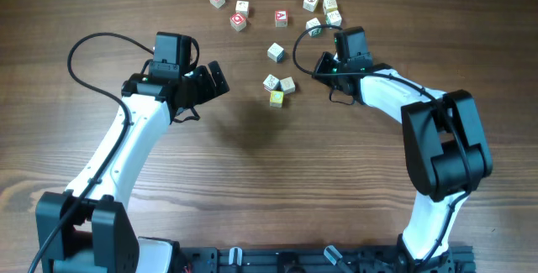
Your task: Form a circle
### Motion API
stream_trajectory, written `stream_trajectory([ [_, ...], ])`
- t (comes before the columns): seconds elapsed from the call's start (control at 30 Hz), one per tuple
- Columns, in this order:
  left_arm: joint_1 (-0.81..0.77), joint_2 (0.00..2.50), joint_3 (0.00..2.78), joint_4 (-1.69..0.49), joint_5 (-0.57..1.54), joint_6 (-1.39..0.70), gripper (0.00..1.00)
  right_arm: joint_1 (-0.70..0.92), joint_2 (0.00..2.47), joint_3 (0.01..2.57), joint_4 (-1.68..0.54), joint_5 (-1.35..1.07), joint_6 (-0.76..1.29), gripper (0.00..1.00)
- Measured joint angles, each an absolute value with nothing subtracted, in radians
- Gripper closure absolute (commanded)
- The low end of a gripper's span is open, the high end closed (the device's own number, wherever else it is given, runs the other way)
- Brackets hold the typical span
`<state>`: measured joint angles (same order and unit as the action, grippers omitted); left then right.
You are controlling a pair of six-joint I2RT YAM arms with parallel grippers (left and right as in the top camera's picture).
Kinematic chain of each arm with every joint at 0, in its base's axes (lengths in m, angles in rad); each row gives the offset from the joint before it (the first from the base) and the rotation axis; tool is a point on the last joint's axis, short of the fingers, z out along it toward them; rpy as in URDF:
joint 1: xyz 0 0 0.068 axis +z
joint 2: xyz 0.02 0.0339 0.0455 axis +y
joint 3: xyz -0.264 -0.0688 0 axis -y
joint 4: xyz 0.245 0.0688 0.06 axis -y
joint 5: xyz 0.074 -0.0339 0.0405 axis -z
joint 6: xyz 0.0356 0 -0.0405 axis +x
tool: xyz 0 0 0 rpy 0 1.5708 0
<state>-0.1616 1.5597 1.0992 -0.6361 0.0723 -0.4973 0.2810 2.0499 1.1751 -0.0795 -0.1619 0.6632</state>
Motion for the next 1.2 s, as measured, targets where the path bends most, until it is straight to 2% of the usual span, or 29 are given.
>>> stream_trajectory([
  [0.5, -0.162, 1.560, 1.100, -0.636, 0.072, -0.497, 0.00, 0.285, 2.059, 1.175, -0.110, -0.360, 0.579, 0.95],
  [1.2, -0.162, 1.560, 1.099, -0.636, 0.072, -0.497, 0.00, 0.307, 2.059, 1.175, -0.146, -0.444, 0.551, 0.95],
])
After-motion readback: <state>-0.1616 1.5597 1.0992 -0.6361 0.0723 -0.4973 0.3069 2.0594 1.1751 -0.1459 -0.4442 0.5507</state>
